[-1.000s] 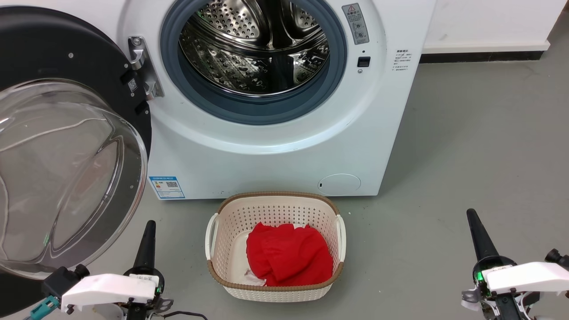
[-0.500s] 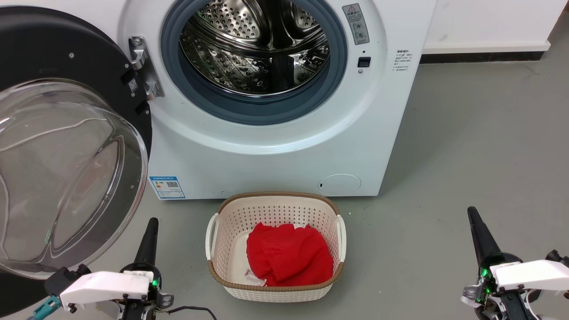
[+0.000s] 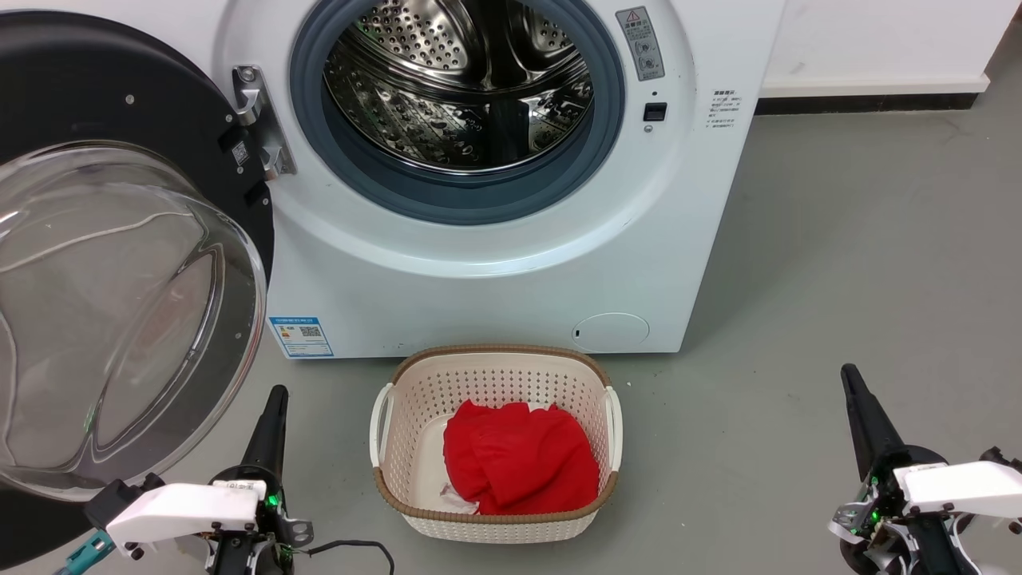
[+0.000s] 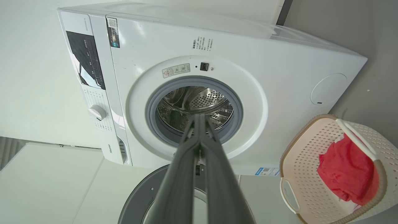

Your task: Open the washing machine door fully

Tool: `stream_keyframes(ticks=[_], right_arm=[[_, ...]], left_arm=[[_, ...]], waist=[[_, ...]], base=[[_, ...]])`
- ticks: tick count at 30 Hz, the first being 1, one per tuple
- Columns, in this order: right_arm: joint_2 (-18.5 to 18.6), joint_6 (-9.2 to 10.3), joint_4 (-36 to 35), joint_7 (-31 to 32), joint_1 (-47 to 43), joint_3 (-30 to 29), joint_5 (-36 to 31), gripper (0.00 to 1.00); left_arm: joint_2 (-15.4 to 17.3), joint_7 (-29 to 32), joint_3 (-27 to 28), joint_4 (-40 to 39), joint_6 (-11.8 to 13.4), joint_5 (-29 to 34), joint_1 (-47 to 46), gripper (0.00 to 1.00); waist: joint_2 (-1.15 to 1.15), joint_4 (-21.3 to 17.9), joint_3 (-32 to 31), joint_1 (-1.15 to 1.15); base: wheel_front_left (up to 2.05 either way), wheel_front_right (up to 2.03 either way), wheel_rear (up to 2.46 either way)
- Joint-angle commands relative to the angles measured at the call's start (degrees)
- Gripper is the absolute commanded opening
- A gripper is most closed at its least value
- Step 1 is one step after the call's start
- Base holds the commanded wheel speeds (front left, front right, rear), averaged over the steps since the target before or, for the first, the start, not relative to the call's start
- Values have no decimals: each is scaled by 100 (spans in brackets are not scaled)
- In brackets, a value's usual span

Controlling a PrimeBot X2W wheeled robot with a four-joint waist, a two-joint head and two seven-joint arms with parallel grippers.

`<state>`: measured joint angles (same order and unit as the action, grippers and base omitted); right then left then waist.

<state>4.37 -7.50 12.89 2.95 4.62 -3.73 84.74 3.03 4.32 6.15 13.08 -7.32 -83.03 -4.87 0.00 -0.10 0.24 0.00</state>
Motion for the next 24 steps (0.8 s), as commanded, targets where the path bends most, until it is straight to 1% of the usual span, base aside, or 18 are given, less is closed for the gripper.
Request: stream_keyframes(ticks=[1, 21, 24], right_arm=[[4, 1, 2, 31, 90, -24, 154, 0], [-23, 2, 118, 225, 179, -105, 946, 0], [-29, 2, 115, 233, 179, -111, 913, 0]], left_arm=[[0, 39, 24, 9, -22, -135, -97, 0], [-20, 248, 54, 112, -29, -964, -169, 0], [-19, 242, 52, 109, -29, -941, -163, 0]], waist=[[0, 1, -1, 0], [0, 10, -6, 0], [0, 10, -6, 0]], base=[[0, 0, 0], [0, 0, 0], [0, 0, 0]])
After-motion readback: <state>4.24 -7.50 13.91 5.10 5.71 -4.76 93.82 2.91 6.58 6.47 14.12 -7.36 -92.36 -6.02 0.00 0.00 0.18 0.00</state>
